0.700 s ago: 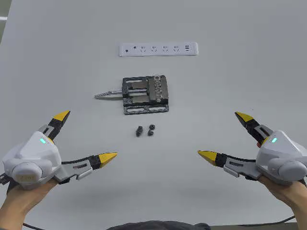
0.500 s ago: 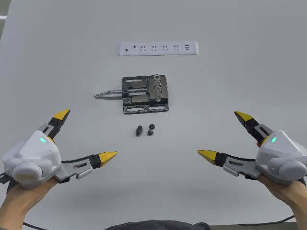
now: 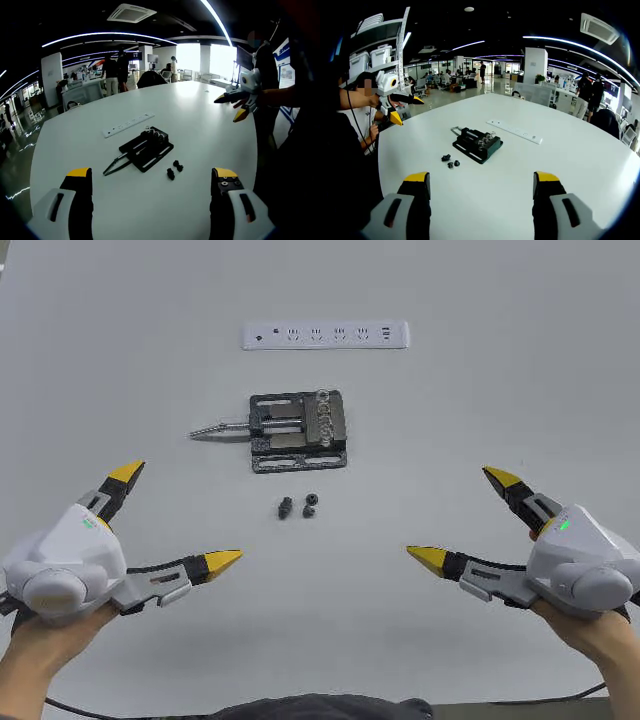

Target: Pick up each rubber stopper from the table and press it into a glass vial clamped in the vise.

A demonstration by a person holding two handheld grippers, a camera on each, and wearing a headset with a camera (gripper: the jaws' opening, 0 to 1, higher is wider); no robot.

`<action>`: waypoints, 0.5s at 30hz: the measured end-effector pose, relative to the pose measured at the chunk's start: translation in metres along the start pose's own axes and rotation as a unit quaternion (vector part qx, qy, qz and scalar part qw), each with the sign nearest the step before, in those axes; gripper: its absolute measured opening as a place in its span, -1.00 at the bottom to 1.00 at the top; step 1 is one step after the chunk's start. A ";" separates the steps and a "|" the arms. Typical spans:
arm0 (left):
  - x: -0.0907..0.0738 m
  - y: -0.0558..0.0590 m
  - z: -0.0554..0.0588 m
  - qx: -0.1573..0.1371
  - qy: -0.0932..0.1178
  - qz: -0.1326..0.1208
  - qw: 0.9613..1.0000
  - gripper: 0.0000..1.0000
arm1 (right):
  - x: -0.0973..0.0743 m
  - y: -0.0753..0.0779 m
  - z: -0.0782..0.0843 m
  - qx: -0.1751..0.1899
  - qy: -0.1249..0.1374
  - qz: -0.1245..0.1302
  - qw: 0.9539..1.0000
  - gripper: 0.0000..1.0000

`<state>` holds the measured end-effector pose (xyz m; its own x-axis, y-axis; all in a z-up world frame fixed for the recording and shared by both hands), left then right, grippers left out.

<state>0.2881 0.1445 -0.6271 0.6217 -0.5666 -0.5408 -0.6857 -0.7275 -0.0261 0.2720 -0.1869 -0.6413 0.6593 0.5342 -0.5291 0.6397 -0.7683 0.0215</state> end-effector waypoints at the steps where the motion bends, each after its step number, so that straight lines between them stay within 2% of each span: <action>1: 0.001 0.000 0.001 0.000 0.000 0.001 1.000 0.97 | 0.000 0.000 0.000 -0.001 0.000 -0.001 1.000 0.70; 3: 0.002 0.000 0.002 0.002 -0.002 0.002 1.000 0.95 | 0.001 -0.001 -0.001 -0.010 0.006 -0.005 1.000 0.63; 9: 0.007 0.002 0.004 0.006 -0.002 0.007 1.000 0.89 | 0.008 -0.003 -0.002 -0.022 0.002 -0.016 1.000 0.48; 15: 0.015 0.002 0.008 0.010 -0.001 0.009 1.000 0.89 | 0.022 -0.006 0.001 -0.032 -0.005 -0.031 0.999 0.34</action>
<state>0.2931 0.1376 -0.6421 0.6088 -0.5777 -0.5437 -0.7038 -0.7095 -0.0343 0.2820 -0.1708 -0.6540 0.6144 0.5763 -0.5389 0.7031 -0.7098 0.0425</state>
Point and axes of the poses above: the centre of the closed fingertips' face, and the gripper's own axes: x roughly forward along the fingers, y roughly to its right, z roughly out of its underside, the point moved 4 cm from there along -x, roughly backward along the fingers, and after that the axes turned 3 degrees about -y, right-handed, at the moved point
